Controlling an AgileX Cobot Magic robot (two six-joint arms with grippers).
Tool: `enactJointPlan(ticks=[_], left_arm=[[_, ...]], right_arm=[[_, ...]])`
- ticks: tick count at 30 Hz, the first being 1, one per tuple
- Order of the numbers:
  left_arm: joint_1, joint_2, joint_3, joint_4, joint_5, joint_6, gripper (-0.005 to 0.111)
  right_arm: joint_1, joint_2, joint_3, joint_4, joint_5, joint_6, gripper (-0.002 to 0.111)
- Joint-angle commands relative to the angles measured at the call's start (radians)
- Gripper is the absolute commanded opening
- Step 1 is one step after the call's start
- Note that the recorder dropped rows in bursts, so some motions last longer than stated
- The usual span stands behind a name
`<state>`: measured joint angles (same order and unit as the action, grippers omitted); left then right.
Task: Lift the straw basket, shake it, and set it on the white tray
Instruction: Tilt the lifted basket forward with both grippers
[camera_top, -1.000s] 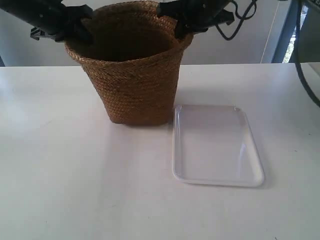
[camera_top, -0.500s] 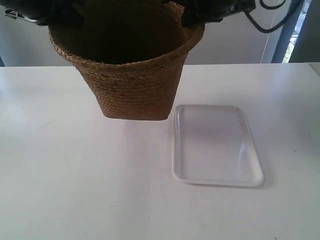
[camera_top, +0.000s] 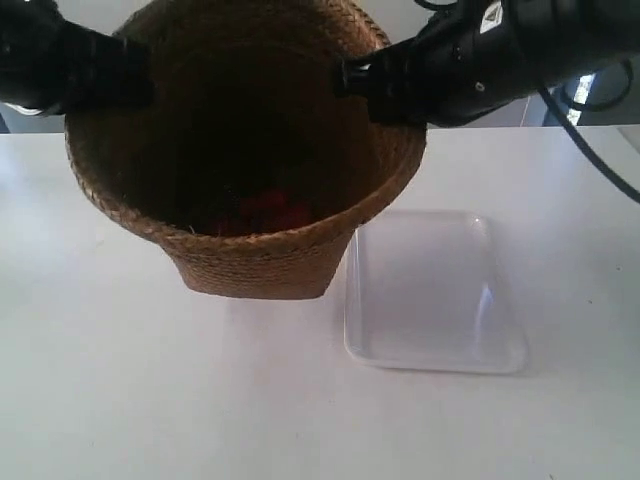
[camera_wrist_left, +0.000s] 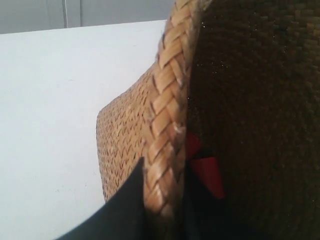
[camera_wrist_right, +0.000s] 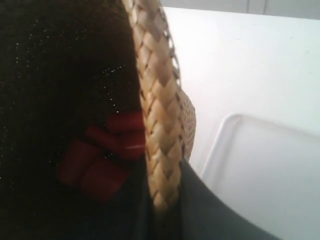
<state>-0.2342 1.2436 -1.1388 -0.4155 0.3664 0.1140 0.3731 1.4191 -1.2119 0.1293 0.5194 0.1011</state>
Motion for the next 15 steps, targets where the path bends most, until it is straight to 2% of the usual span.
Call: enactJointPlan(ticks=[1, 6, 9, 15], left_arm=[[-0.011, -0.099, 0.078, -0.032, -0.036, 0.019, 0.000], [-0.011, -0.138, 0.146, -0.044, -0.063, 0.017, 0.000], [-0.013, -0.138, 0.166, -0.057, -0.091, 0.017, 0.000], [-0.058, -0.138, 0.183, -0.055, -0.185, 0.020, 0.000]], right_arm=[[0.034, -0.066, 0.057, -0.033, -0.037, -0.017, 0.000], [0.038, -0.116, 0.126, -0.039, -0.075, -0.015, 0.000], [0.038, -0.143, 0.198, -0.039, -0.159, 0.007, 0.000], [0.038, -0.159, 0.282, -0.058, -0.266, 0.024, 0.000]])
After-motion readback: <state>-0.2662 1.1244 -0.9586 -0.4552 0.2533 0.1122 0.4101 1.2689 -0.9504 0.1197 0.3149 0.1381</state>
